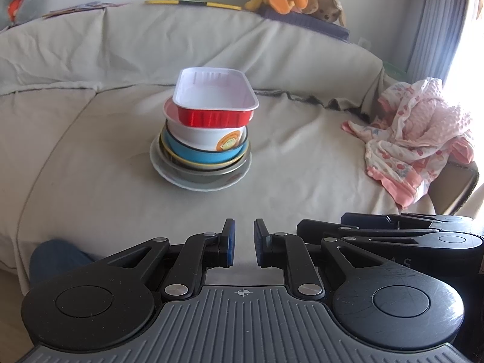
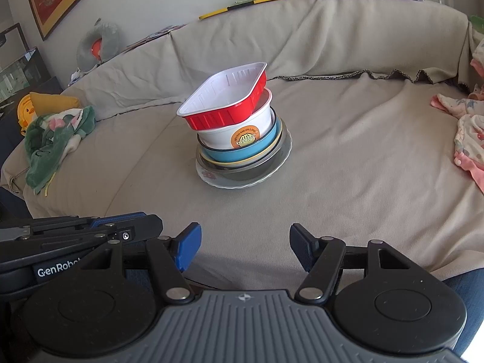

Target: Organize plates and bowls

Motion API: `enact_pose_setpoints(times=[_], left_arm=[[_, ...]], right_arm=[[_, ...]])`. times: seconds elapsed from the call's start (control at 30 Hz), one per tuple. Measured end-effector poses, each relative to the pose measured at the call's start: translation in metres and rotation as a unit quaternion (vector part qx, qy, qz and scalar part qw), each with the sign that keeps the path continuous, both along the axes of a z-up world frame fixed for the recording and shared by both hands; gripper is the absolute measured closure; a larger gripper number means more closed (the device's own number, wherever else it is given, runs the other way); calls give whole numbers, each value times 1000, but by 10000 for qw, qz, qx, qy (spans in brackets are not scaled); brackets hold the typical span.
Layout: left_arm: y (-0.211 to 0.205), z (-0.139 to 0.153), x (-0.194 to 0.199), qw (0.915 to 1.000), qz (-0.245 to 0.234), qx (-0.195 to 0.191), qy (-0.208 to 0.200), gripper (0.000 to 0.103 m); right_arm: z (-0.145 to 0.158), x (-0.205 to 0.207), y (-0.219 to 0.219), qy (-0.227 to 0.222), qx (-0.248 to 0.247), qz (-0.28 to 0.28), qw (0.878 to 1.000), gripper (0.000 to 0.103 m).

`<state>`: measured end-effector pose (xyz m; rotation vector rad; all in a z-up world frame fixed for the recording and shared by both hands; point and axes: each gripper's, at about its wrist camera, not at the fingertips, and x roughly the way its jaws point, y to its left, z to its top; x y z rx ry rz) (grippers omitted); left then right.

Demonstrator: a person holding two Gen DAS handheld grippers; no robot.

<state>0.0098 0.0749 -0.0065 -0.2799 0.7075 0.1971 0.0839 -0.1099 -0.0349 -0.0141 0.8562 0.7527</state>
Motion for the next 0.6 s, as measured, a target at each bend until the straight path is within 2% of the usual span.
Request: enact_pose_setpoints(times=[0.6], left_arm=[[2,-2,2,10000,0,-14,-16,87]], right_arm=[[-2,0,1,25,10,-10,10000,38]])
